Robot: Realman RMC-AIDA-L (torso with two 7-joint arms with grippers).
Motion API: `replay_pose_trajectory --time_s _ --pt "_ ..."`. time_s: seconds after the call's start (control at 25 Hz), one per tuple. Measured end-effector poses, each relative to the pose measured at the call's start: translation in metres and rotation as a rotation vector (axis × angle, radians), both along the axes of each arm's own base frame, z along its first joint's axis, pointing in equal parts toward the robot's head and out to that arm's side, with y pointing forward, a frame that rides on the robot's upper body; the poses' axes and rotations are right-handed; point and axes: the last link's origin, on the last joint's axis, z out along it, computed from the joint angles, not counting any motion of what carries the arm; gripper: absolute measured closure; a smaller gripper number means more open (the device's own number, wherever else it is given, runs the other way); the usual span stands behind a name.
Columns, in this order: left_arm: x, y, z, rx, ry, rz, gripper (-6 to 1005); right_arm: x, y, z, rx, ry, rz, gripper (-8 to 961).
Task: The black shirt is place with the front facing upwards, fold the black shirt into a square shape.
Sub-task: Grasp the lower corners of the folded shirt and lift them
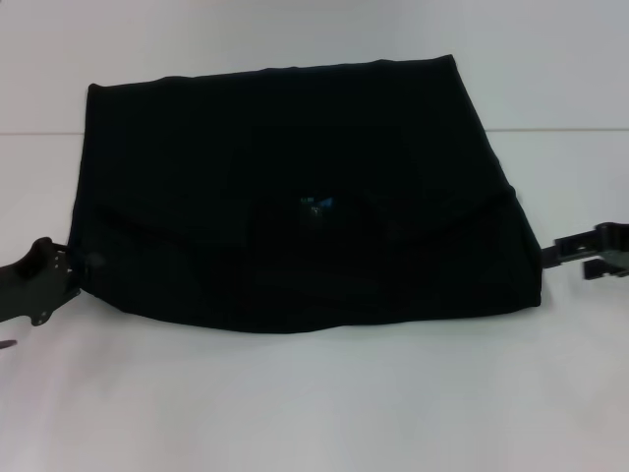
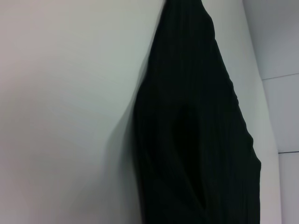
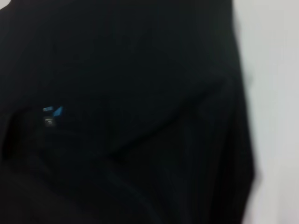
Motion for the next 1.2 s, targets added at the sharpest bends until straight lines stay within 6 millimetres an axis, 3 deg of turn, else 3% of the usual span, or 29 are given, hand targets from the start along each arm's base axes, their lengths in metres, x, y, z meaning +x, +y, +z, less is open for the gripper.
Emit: replay_pose_trajectory --time_s 0.56,1.2 --pt "-0.001 -0.002 0.003 0.028 -0.007 -0.016 936 -0.012 0.0 -0.032 -0.033 0.026 0.015 208" --pt "0.0 -0.001 0.004 0.036 -0.008 -0.017 936 0.003 -0.007 -0.022 -0.019 0.038 -0.043 226"
